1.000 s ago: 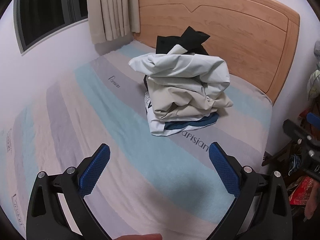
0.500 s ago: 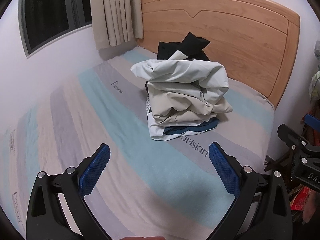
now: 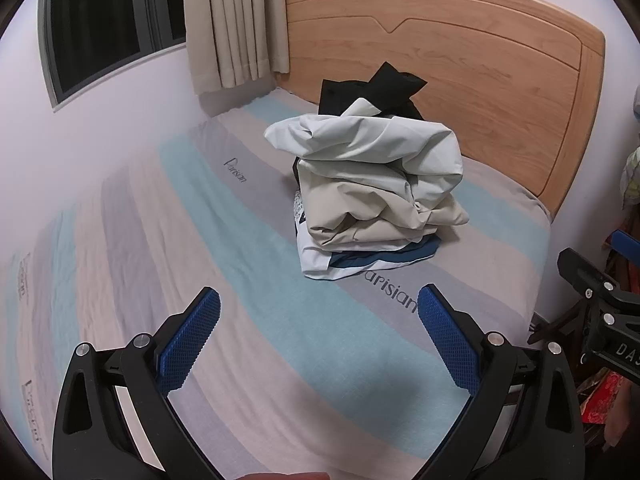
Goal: Fold large clothes
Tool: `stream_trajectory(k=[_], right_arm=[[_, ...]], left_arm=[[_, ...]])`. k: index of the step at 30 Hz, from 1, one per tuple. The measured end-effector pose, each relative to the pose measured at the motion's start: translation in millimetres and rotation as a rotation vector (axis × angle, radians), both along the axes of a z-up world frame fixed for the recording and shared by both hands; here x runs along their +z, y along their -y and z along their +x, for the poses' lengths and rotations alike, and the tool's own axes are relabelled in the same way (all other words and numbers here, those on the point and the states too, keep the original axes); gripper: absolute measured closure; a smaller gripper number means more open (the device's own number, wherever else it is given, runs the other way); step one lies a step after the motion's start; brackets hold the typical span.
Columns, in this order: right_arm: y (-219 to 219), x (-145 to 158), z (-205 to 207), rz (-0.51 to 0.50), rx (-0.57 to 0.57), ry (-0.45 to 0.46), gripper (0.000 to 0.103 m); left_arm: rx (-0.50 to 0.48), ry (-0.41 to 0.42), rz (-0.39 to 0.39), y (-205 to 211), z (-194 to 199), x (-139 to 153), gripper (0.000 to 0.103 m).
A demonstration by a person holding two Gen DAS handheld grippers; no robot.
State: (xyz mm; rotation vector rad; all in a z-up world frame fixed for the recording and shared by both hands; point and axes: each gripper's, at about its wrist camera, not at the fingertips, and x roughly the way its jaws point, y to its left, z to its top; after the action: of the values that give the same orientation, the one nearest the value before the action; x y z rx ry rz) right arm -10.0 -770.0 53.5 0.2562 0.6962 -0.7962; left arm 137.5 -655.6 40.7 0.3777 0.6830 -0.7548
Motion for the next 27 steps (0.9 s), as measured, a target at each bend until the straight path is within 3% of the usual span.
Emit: stream_trajectory(k=[16,24,27], right_arm=[[-11,1,0,-0.007,0.002,-0.012,0.007],[-15,0,-3,-0.002,0.002,-0.009,0.007],[-14,1,-1,0.000,0.001,-0.007,0.007]], left_arm=[[0.024,-0.031,-0.003,-9,3,-6,0.006],[0.007,-0.034,-0.061,-17,-2,-1,0.006],[0.007,-0.013,-0.020,-13,-4,-2,0.006]])
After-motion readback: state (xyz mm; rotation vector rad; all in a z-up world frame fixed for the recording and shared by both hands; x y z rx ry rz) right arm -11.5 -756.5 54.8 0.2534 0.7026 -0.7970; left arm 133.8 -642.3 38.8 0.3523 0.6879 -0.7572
